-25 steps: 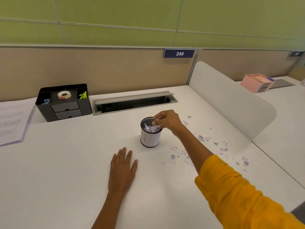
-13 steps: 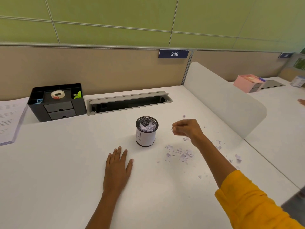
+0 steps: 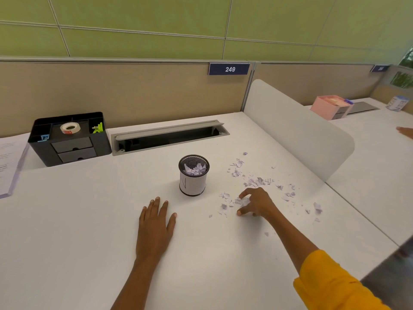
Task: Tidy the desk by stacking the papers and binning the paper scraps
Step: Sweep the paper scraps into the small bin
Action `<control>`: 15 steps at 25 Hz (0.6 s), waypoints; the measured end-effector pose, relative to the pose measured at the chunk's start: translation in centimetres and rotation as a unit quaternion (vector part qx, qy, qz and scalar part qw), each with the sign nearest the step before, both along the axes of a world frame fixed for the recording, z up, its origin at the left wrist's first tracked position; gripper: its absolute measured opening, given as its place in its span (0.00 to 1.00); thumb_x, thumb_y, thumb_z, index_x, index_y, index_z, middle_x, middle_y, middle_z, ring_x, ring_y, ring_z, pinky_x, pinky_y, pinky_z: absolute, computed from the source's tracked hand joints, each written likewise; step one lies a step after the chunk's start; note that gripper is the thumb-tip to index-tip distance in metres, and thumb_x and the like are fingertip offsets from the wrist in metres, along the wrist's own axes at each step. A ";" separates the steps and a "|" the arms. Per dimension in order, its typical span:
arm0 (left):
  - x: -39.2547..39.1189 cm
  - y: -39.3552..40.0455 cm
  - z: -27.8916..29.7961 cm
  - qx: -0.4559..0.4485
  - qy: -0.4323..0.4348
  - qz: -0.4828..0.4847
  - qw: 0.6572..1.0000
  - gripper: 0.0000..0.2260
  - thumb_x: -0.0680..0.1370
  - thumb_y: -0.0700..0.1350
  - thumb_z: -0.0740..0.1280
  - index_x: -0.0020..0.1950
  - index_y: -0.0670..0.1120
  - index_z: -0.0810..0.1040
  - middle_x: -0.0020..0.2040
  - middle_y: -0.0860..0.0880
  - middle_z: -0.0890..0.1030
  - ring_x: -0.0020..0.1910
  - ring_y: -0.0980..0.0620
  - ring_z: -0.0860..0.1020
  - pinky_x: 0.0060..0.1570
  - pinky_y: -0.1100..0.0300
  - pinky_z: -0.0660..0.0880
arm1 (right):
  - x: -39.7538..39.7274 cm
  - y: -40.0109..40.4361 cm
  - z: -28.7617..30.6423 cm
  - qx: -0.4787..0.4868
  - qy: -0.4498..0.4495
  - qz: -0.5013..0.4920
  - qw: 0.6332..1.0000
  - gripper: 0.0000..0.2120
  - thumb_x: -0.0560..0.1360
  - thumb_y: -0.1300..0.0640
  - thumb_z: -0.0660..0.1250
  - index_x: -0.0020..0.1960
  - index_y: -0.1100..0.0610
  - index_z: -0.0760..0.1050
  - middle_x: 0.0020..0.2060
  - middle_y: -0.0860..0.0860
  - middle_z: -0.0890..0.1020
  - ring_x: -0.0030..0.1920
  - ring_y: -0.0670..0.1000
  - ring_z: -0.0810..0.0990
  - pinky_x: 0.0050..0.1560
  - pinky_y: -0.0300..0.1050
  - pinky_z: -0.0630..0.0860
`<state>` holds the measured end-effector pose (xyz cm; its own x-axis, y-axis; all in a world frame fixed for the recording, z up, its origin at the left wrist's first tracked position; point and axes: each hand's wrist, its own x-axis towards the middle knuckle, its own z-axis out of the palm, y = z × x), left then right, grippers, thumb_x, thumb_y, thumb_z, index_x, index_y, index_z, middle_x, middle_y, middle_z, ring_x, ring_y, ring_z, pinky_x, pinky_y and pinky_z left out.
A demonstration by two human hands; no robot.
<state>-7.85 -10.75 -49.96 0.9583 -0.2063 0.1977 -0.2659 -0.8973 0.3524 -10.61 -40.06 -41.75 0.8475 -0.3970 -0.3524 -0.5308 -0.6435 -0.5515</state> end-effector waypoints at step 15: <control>0.1 0.0 0.0 0.008 0.004 0.003 1.000 0.27 0.77 0.57 0.49 0.65 0.43 0.75 0.68 0.41 0.72 0.67 0.43 0.70 0.69 0.55 0.53 | 3.3 3.1 3.7 0.175 -0.152 -0.032 0.972 0.06 0.66 0.72 0.73 0.35 0.63 0.80 0.30 0.56 0.80 0.31 0.53 0.79 0.36 0.41 0.82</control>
